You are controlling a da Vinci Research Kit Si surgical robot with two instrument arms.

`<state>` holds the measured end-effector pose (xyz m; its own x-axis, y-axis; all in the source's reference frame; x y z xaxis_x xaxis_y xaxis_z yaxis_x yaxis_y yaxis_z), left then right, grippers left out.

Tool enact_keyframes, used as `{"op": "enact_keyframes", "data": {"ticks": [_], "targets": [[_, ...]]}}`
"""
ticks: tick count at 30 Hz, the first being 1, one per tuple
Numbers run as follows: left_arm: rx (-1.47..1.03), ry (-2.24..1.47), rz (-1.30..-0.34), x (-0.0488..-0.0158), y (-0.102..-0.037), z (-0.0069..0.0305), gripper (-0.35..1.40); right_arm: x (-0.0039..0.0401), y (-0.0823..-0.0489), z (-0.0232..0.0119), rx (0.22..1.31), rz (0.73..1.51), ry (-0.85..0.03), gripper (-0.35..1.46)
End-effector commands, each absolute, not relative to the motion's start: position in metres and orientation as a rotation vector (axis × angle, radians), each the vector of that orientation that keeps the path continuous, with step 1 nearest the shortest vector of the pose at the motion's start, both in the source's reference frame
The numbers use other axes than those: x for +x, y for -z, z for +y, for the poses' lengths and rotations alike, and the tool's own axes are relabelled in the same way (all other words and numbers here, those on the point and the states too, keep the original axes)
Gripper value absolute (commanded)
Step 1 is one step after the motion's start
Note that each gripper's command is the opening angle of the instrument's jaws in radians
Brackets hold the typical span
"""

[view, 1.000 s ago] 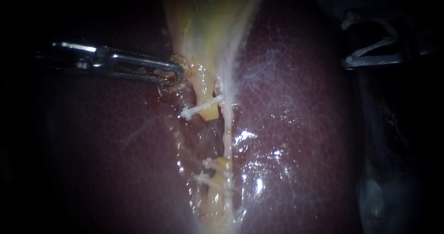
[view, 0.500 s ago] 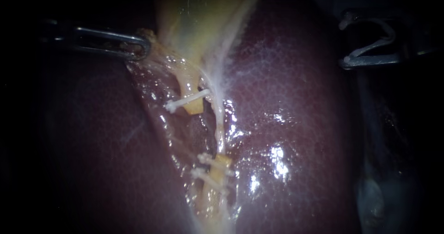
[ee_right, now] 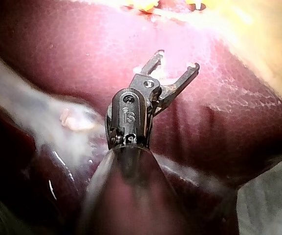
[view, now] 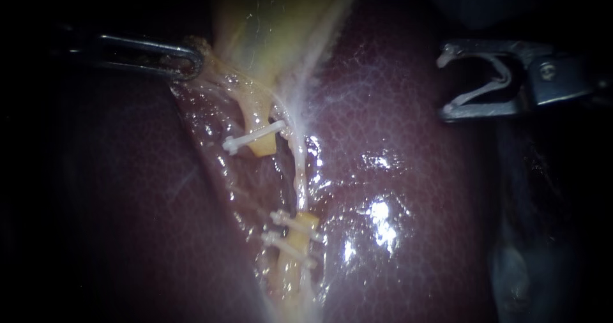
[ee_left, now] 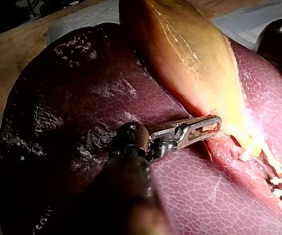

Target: Clipping first clip right tube

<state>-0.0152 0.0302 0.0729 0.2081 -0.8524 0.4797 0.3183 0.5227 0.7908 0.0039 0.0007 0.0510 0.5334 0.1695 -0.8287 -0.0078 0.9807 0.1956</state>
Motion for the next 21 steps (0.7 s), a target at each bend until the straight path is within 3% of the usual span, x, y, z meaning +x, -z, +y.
{"op": "enact_keyframes", "data": {"ticks": [1, 21], "targets": [[0.609, 0.888, -1.066, -0.0152, -0.073, 0.0301, -0.35, 0.0043, -0.0512, 0.0002, 0.186, 1.008, -0.112, 0.5], [0.609, 0.889, -1.066, -0.0152, -0.073, 0.0301, -0.35, 0.0115, -0.0566, -0.0083, 0.474, 1.038, -0.237, 0.49]]}}
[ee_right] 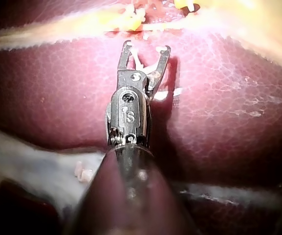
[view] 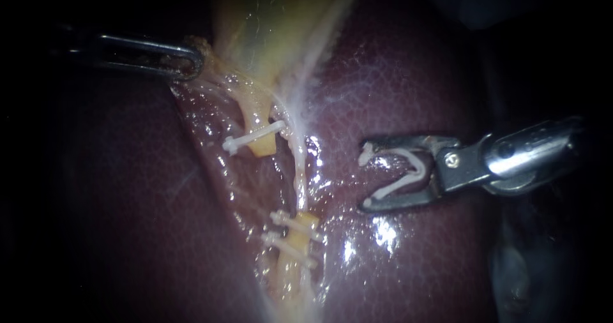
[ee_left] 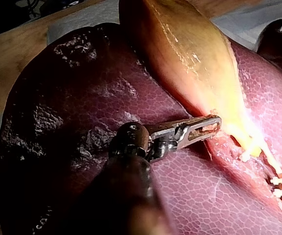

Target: Clipping first clip right tube

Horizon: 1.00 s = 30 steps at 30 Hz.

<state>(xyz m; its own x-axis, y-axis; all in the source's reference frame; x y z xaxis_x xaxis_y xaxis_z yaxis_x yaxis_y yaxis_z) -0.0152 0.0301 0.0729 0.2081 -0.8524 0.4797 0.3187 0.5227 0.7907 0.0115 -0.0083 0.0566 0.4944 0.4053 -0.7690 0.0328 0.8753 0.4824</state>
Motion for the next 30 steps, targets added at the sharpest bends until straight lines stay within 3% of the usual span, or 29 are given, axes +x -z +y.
{"op": "enact_keyframes", "data": {"ticks": [1, 20, 30], "targets": [[0.609, 0.889, -1.066, -0.0152, -0.073, 0.0301, -0.35, 0.0117, -0.0567, -0.0085, 0.482, 1.039, -0.239, 0.49], [0.609, 0.888, -1.066, -0.0151, -0.073, 0.0301, -0.35, 0.0145, -0.0588, -0.0119, 0.646, 1.03, -0.297, 0.48], [0.609, 0.888, -1.066, -0.0151, -0.0729, 0.0301, -0.35, 0.0156, -0.06, -0.0131, 0.666, 1.023, -0.313, 0.48]]}}
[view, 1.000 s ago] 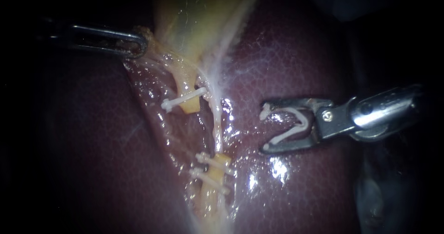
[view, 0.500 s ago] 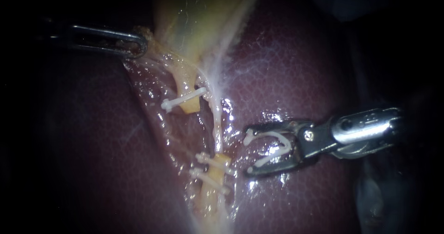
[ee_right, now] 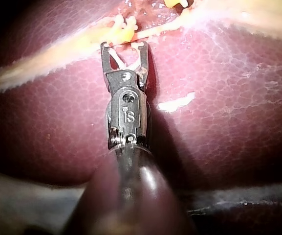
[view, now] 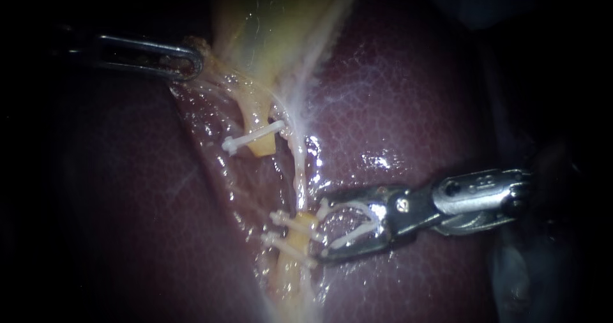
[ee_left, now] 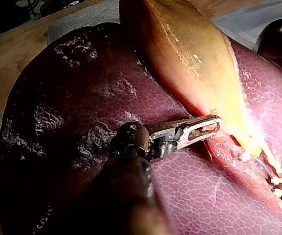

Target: Clipping first clip right tube

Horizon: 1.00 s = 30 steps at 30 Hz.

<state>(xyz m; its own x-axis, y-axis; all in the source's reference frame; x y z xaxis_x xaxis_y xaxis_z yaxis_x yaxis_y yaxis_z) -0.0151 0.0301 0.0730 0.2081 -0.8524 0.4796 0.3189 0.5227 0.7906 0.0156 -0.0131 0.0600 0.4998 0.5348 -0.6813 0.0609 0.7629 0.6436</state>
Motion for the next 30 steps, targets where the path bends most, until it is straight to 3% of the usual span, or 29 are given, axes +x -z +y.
{"op": "enact_keyframes", "data": {"ticks": [1, 13, 30], "targets": [[0.609, 0.888, -1.066, -0.0151, -0.0729, 0.0301, -0.35, 0.0157, -0.0601, -0.0132, 0.666, 1.023, -0.313, 0.48], [0.609, 0.888, -1.065, -0.0151, -0.0729, 0.0301, -0.35, 0.0171, -0.0622, -0.0143, 0.695, 1.008, -0.345, 0.48], [0.609, 0.888, -1.065, -0.015, -0.0729, 0.03, -0.35, 0.0195, -0.0629, -0.0152, 0.811, 1.093, -0.412, 0.48]]}}
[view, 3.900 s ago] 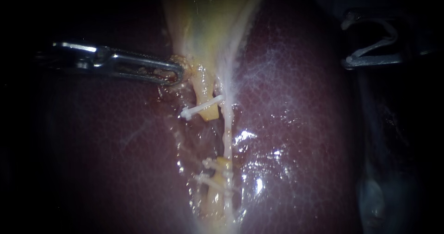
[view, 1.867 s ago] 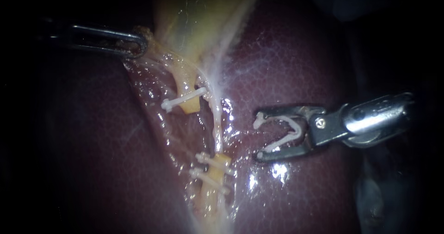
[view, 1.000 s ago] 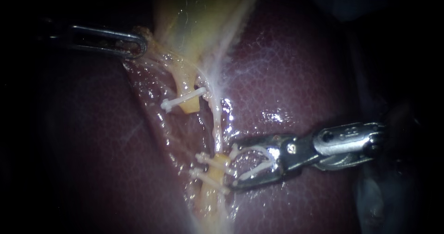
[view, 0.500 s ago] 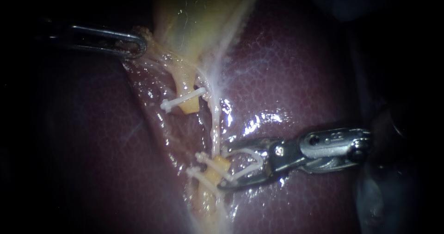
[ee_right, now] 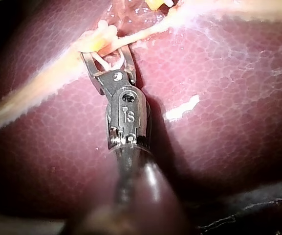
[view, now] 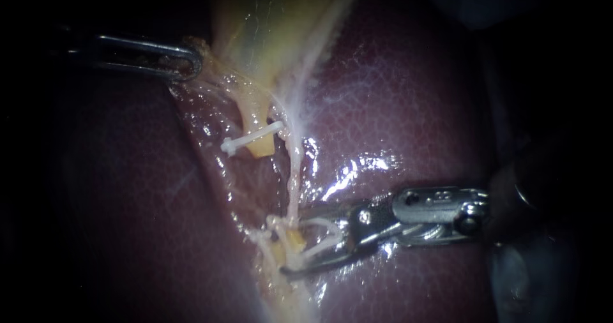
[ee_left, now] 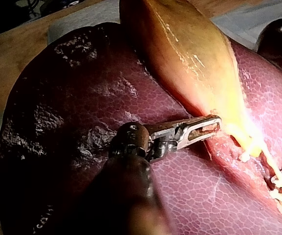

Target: Clipping first clip right tube

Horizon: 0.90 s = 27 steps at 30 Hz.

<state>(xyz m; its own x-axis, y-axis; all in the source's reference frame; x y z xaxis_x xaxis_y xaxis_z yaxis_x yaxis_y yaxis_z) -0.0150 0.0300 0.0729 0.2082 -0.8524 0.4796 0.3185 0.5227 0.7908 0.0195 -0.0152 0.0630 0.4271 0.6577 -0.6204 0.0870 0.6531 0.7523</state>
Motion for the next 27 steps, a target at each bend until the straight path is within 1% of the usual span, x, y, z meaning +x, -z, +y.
{"op": "enact_keyframes", "data": {"ticks": [1, 8, 11, 19, 27], "targets": [[0.609, 0.888, -1.065, -0.015, -0.0729, 0.03, -0.35, 0.0195, -0.0628, -0.0153, 0.823, 1.101, -0.42, 0.48], [0.609, 0.888, -1.065, -0.015, -0.0729, 0.03, -0.35, 0.0205, -0.0608, -0.0158, 0.918, 1.175, -0.431, 0.48], [0.609, 0.888, -1.065, -0.015, -0.0729, 0.03, -0.35, 0.021, -0.0599, -0.0159, 0.945, 1.194, -0.431, 0.48], [0.609, 0.888, -1.066, -0.015, -0.0729, 0.03, -0.35, 0.0212, -0.0578, -0.0153, 0.968, 1.235, -0.44, 0.48], [0.609, 0.888, -1.066, -0.015, -0.0729, 0.03, -0.35, 0.0211, -0.0579, -0.0151, 0.974, 1.238, -0.446, 0.45]]}}
